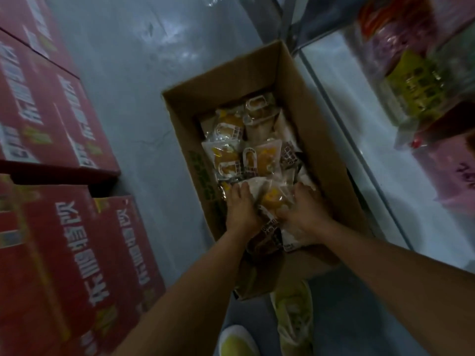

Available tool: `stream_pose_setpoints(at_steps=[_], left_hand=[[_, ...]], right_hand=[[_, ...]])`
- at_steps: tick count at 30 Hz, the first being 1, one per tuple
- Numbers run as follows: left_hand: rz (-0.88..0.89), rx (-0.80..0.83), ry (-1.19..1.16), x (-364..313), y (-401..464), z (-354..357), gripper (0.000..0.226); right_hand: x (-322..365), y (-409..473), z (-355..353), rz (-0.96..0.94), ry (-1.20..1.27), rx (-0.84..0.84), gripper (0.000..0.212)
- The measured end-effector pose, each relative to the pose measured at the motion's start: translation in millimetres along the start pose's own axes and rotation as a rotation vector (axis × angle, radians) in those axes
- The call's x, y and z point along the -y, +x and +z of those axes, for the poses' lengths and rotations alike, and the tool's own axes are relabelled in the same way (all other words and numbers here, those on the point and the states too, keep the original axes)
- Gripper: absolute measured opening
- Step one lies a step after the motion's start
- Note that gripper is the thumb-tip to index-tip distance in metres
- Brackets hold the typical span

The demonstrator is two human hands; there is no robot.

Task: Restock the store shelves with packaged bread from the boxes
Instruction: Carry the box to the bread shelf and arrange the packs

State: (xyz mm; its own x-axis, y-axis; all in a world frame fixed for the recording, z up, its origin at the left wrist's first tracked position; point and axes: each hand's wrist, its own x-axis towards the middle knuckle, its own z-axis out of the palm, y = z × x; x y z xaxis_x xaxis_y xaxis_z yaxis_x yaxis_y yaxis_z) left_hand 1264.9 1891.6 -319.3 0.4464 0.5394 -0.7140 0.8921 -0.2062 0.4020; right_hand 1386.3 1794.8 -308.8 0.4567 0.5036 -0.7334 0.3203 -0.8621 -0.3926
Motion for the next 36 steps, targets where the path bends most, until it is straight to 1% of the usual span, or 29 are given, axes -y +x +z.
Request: stream_pose_setpoints(at_steps=[3,4,6,7,9,11,12,13,15,16,18,21,23,26,28,30,32,33,34,36], left_hand=[[-0.041,0.009,0.122,3.9,18.1,9.4,0.103],[-0.052,0.0,0.137,3.2,21.7,9.7,0.104],[-0.044,-0.034,0.169,-0.4,25.3,8.8,0.095],[-0.035,-0.05,0.172,-1.4,26.5,8.5,0.088],[-0.033,-0.046,0.126,-3.4,26.3,6.3,0.081],[-0.046,-0.008,0.024,-3.8,23.2,2.2,0.086],[-0.061,0.02,-0.064,-3.7,21.3,-1.3,0.088],[-0.074,0.047,-0.201,-4.6,18.2,-6.3,0.088],[-0.089,0.087,-0.532,-8.8,5.1,-19.3,0.074],[-0.092,0.106,-0.649,-10.3,-3.7,-26.8,0.063],[-0.114,0.146,-0.763,-14.9,-24.0,-42.6,0.052],[-0.173,0.185,-0.912,-17.4,-51.3,-64.7,0.052],[-0.192,0.188,-1.042,-21.2,-70.9,-82.7,0.055],[-0.14,0.248,-1.16,-33.4,-103.3,-109.1,0.049],[-0.124,0.278,-1.211,-43.2,-127.4,-129.7,0.045],[-0.093,0.28,-1.251,-52.1,-151.1,-151.0,0.051],[-0.056,0.255,-1.311,-61.2,-176.0,-173.8,0.07],[-0.036,0.238,-1.342,-66.1,-188.5,-185.0,0.075],[-0.012,0.222,-1.36,-71.7,-200.7,-195.6,0.076],[0.035,0.197,-1.359,-86.4,-228.3,-215.6,0.072]], right_hand=[[-0.5,12.5,13.6,-0.002,-0.151,-0.013,0.084],[0.7,14.1,16.3,-0.002,-0.192,-0.025,0.088],[2.3,15.7,20.5,0.006,-0.271,-0.05,0.091],[3.2,15.6,21.7,0.013,-0.258,-0.042,0.088],[4.7,16.2,25.3,0.064,-0.062,0.027,0.078],[5.6,14.4,25.2,0.13,0.169,0.099,0.076],[5.3,12.7,23.1,0.149,0.259,0.113,0.076],[5.2,9.4,19.5,0.154,0.338,0.12,0.075],[4.7,-2.1,8.4,0.141,0.439,0.116,0.072],[3.4,-9.4,1.5,0.134,0.474,0.105,0.071],[1.4,-25.8,-14.8,0.139,0.549,0.085,0.067],[0.7,-57.2,-45.7,0.152,0.701,0.082,0.073],[2.8,-81.7,-68.4,0.131,0.774,0.046,0.066],[12.4,-118.7,-98.7,0.083,0.908,0.001,0.049],[22.9,-148.7,-119.3,0.059,0.975,-0.015,0.043],[34.4,-179.9,-139.6,0.02,1.034,-0.021,0.047],[47.1,-211.4,-159.9,-0.029,1.075,-0.025,0.057],[52.9,-226.9,-169.6,-0.051,1.102,-0.031,0.059],[58.3,-242.7,-179.4,-0.074,1.135,-0.039,0.059],[68.4,-273.5,-197.7,-0.13,1.229,-0.042,0.056]])
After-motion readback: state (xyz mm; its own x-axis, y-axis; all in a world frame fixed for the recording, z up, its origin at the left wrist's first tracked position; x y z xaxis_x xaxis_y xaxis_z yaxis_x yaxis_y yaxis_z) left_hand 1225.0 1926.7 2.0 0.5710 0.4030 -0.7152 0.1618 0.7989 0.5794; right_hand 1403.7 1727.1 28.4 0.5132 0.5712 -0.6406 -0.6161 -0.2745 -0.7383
